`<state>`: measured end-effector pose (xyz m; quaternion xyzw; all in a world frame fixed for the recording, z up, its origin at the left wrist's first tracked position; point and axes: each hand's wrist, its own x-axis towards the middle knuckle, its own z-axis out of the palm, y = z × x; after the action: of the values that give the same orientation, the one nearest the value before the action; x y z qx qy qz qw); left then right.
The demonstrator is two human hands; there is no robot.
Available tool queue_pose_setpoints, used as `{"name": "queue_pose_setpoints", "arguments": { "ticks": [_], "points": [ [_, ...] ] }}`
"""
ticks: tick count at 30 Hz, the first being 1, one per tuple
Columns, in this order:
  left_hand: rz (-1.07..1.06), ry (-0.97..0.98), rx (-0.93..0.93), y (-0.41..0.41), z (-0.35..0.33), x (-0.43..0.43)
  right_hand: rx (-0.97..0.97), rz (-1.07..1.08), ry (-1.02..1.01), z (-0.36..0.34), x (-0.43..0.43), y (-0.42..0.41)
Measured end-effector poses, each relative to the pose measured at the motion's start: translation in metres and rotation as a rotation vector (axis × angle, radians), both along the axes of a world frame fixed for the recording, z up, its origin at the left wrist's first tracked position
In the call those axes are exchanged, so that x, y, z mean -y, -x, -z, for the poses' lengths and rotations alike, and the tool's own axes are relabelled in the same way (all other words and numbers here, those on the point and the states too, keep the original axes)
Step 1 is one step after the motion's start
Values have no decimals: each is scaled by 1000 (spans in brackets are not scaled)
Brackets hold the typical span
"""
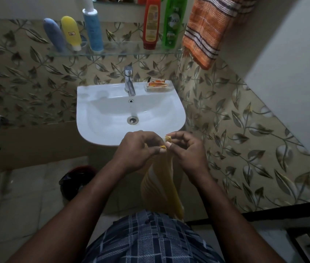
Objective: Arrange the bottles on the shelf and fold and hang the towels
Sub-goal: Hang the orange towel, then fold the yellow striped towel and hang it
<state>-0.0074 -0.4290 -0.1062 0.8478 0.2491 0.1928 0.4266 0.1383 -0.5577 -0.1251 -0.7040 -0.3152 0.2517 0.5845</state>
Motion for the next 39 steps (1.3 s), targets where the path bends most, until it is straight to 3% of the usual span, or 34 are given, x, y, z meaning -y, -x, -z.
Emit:
{"name": "queue_pose_setpoints", "arguments": {
  "ticks": [8, 24, 39],
  "points": [
    [-49, 30, 117, -3, 4, 1, -35, -28, -11, -5, -1, -3],
    [-118, -64, 165, -2, 0, 8, -23, -97, 1, -8, 3, -3],
    [-225, 34, 217, -1, 4, 16, -38, -77, -51, -3, 0, -2]
  ]
}}
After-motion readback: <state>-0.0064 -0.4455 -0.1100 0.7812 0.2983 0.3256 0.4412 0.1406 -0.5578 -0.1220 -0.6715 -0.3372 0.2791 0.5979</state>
